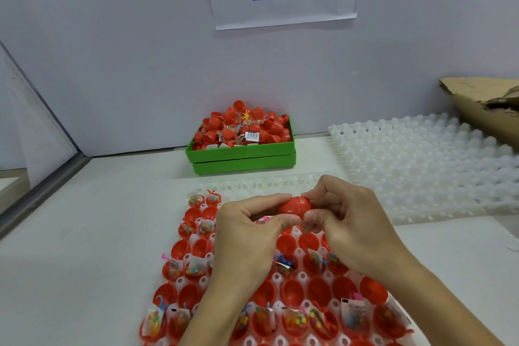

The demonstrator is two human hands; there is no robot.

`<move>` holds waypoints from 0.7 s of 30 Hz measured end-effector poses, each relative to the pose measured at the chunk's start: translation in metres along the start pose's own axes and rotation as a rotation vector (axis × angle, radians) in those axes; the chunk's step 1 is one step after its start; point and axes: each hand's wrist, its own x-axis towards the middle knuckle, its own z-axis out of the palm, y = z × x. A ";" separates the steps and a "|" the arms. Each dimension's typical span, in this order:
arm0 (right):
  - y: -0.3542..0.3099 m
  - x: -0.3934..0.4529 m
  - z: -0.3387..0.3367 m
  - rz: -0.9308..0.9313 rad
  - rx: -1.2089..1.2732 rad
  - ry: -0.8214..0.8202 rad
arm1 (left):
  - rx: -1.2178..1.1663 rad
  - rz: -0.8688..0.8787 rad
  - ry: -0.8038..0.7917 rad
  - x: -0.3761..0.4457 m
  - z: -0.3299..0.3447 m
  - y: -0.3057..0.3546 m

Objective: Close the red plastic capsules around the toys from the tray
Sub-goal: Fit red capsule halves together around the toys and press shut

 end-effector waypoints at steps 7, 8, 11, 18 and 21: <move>-0.001 0.000 0.003 0.019 0.062 -0.007 | 0.071 0.031 0.025 0.001 -0.002 -0.001; -0.001 0.000 0.002 0.020 0.064 -0.006 | 0.079 0.032 0.023 0.001 -0.001 -0.001; 0.000 -0.002 0.003 0.023 0.059 0.014 | 0.092 0.038 0.023 0.001 -0.001 0.000; 0.001 -0.003 0.006 0.000 0.041 0.059 | 0.102 0.067 0.034 0.001 -0.001 0.002; 0.000 -0.003 0.008 0.007 0.049 0.062 | 0.103 0.070 0.039 0.001 -0.002 0.001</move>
